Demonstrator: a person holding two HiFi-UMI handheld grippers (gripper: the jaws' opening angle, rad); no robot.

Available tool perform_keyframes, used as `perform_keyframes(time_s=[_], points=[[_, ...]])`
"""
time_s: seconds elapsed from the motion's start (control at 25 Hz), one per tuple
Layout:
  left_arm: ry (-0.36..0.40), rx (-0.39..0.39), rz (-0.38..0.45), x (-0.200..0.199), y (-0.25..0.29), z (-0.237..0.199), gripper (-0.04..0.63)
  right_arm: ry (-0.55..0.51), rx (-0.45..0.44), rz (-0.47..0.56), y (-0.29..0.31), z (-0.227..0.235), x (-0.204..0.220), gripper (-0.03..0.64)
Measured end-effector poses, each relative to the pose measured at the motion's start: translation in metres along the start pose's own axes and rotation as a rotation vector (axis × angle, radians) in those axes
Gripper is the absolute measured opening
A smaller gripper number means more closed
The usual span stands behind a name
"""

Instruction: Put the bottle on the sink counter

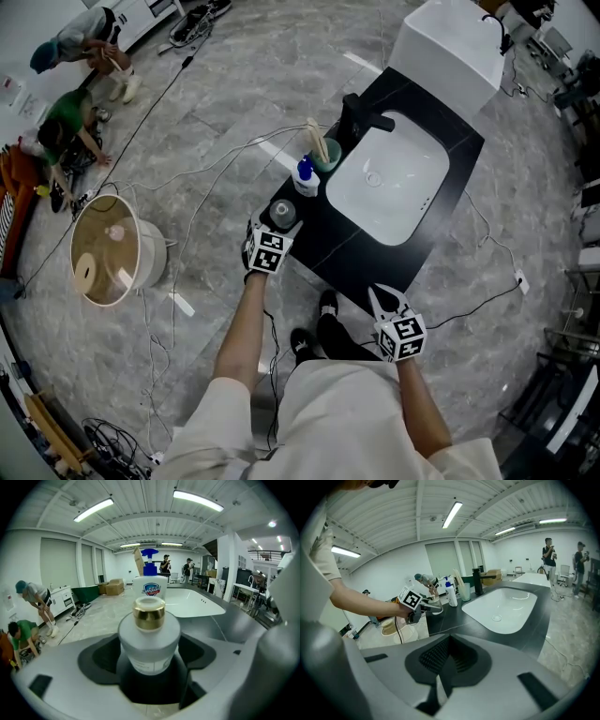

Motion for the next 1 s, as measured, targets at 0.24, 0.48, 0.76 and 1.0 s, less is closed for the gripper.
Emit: perform_keyframes(time_s=[0.24,0.48,0.76,1.0], points=[[-0.024,-0.037,0.032,0.004,-0.028,0.006,0.373,-0.004,-0.017,0.018,0.005,-0.012,-0.004,0.005],[-0.062,-0.071,0.09,0.003,-0.063,0.017,0.373,-0.002,-0.043,0.033,0.02,-0.027,-0.008,0.005],[-0.141,-0.128,0.146,-0.008,-0.106,0.03,0.373,-0.014,-0.035,0.085,0.042,-0.039,-0.029,0.005],[-0.199,-0.183,0.216,-0.013,-0.147,0.044,0.372,-0.013,-0.029,0.139,0.059,-0.053,-0.051,0.005]])
Point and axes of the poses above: the fingertips, and each gripper's own axes: y forward along the fingers, z to its right, x out of its underside, the point moved 8 cm from there along -y, backward along the fingers, and after that the axes turned 3 degrees about x, right-handed, at the moved point
